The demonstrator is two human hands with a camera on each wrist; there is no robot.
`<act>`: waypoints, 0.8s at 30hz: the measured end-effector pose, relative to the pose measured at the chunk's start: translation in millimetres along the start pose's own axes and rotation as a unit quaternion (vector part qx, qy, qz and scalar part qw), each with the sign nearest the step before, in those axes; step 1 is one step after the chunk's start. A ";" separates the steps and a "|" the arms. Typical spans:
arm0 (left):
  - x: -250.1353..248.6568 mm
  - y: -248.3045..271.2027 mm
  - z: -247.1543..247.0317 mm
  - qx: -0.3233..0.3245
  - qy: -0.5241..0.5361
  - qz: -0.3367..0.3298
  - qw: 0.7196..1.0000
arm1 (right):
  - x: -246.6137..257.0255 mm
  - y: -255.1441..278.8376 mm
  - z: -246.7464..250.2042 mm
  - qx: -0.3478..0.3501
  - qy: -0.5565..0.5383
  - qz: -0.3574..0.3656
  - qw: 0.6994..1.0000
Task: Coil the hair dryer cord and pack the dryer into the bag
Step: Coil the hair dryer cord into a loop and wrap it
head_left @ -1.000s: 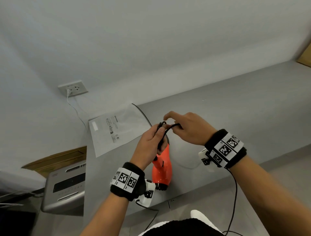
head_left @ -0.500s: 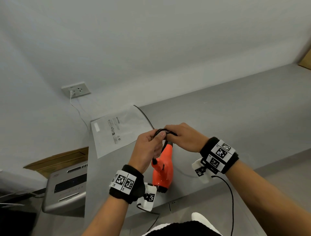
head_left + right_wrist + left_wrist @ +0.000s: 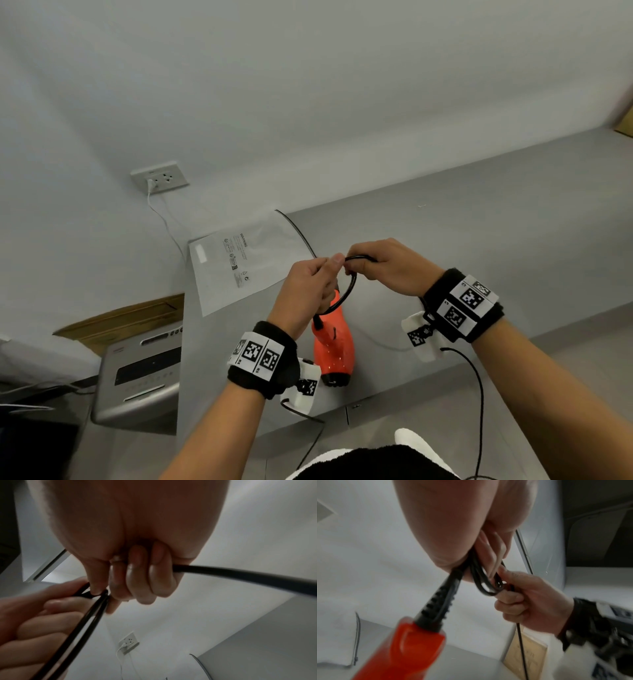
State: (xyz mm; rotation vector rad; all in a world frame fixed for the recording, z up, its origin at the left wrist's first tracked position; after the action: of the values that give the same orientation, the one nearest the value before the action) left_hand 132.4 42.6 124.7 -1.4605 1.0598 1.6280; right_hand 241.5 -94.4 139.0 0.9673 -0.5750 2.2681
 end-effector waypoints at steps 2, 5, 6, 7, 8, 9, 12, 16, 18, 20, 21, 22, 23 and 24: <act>-0.6 -0.1 2.4 -0.011 0.042 0.005 0.999 | -8.6 1.1 0.3 -0.070 -0.011 -0.014 0.997; 0.7 2.3 2.9 -0.046 0.099 -0.001 0.994 | -22.7 17.0 -23.7 -0.100 0.050 -0.027 0.993; 0.7 3.9 1.3 -0.049 0.109 -0.010 0.993 | -25.9 25.2 -39.3 -0.066 0.083 -0.033 0.994; 1.0 5.6 -1.7 -0.044 0.119 -0.016 0.992 | -27.8 33.9 -56.6 -0.019 0.129 -0.037 0.991; 1.7 7.2 -5.7 -0.032 0.135 -0.017 0.990 | -27.7 42.4 -71.7 0.023 0.179 -0.033 0.983; 3.5 8.6 -9.3 -0.017 0.153 -0.015 0.988 | -25.9 49.4 -83.9 0.052 0.222 -0.022 0.973; 8.6 9.2 -12.6 0.003 0.148 -0.025 0.989 | -11.7 58.2 -95.7 0.093 0.274 0.006 0.957; 15.8 3.5 -7.4 0.013 0.087 -0.046 0.995 | 10.6 57.0 -70.7 0.133 0.321 0.060 0.936; 16.1 2.4 -5.5 0.023 0.058 -0.049 0.997 | 22.6 53.5 -50.4 0.114 0.325 0.107 0.933; 14.0 3.5 -5.9 0.026 0.020 -0.059 0.998 | 34.9 48.9 -32.0 0.070 0.291 0.158 0.941; 12.9 3.8 -6.4 0.016 -0.005 -0.069 0.997 | 38.6 46.5 -25.4 0.050 0.271 0.182 0.944; 11.6 4.1 -6.6 0.003 -0.027 -0.080 0.996 | 41.2 44.2 -18.9 0.027 0.256 0.199 0.946; 10.8 4.9 -6.8 -0.004 -0.034 -0.085 0.996 | 42.5 41.9 -13.1 -0.001 0.246 0.206 0.947; 9.4 5.3 -7.3 -0.002 -0.033 -0.087 0.996 | 42.1 39.2 -6.9 -0.036 0.241 0.204 0.948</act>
State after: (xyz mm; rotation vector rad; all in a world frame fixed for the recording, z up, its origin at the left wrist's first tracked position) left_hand 129.6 33.4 115.8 -1.4488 0.8669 1.5446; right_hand 188.5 -103.9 160.4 0.2394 -0.6761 2.6948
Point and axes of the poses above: each hand's wrist, its own y-axis away from the middle knuckle, its own z-axis out of the back of the hand, x = y × z, the point moved 3 cm from there along -y, towards the middle knuckle, and after that the axes turned 11 degrees about -x, right-handed, at the moved point
